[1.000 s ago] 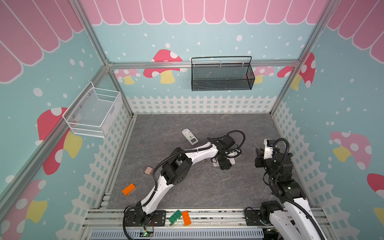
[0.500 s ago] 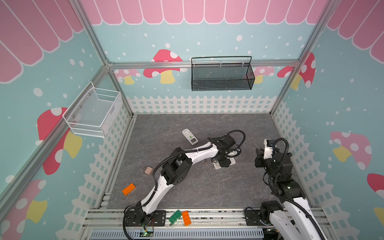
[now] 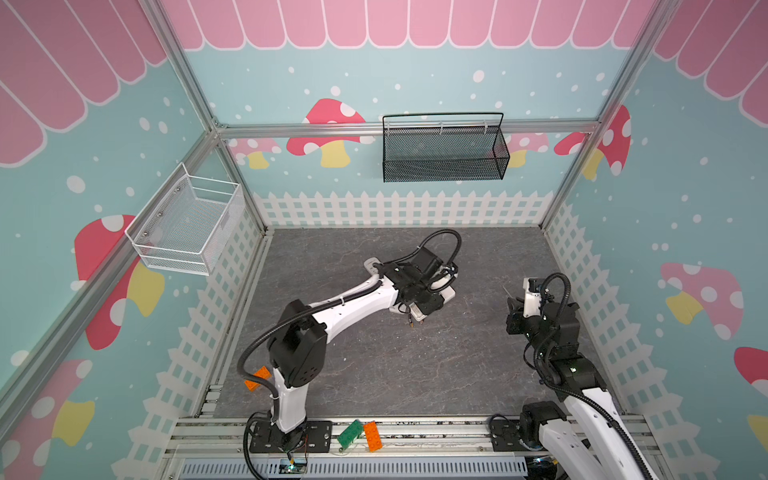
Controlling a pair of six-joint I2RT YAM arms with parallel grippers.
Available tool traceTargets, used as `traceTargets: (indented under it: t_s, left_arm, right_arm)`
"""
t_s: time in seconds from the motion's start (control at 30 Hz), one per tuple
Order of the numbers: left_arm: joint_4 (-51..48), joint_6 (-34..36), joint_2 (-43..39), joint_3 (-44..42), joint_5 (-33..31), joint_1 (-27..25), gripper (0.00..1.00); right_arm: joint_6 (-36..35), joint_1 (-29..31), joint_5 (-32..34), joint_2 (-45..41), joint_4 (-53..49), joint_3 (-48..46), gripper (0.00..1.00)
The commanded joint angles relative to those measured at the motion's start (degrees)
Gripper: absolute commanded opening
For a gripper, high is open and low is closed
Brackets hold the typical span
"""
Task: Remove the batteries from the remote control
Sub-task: 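Grasp the empty white remote body with the left gripper and carry it aside, then release the remote body with the left gripper while the right drops the screwdriver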
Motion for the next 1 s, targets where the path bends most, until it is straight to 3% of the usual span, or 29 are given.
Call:
traceTargets:
  t_s: [0.0, 0.2, 0.43, 0.7, 0.97]
  left_arm:
    - [4.6, -5.4, -5.4, -6.8, -3.3, 3.6, 0.41]
    - [10.0, -10.0, -12.8, -17.1, -7.4, 12.2, 0.38]
    - [16.1, -16.5, -17.8, -27.2, -8.4, 22.7, 0.37]
    - [18.7, -22.9, -17.9, -33.0, -10.4, 29.3, 0.38]
    - [19.1, -26.6, -14.5, -34.1, -11.7, 31.3, 0.41]
  right_arm:
    - [5.8, -0.3, -0.3, 1.3, 5.7, -2.5, 0.00]
    - [16.7, -0.3, 3.0, 4.3, 15.9, -7.0, 0.00]
    - [18.3, -0.4, 5.7, 9.6, 27.8, -11.8, 0.00]
    - [21.4, -1.3, 3.8, 18.4, 44.9, -18.0, 0.00]
    - [24.1, -1.6, 1.2, 29.5, 55.3, -20.0, 0.00]
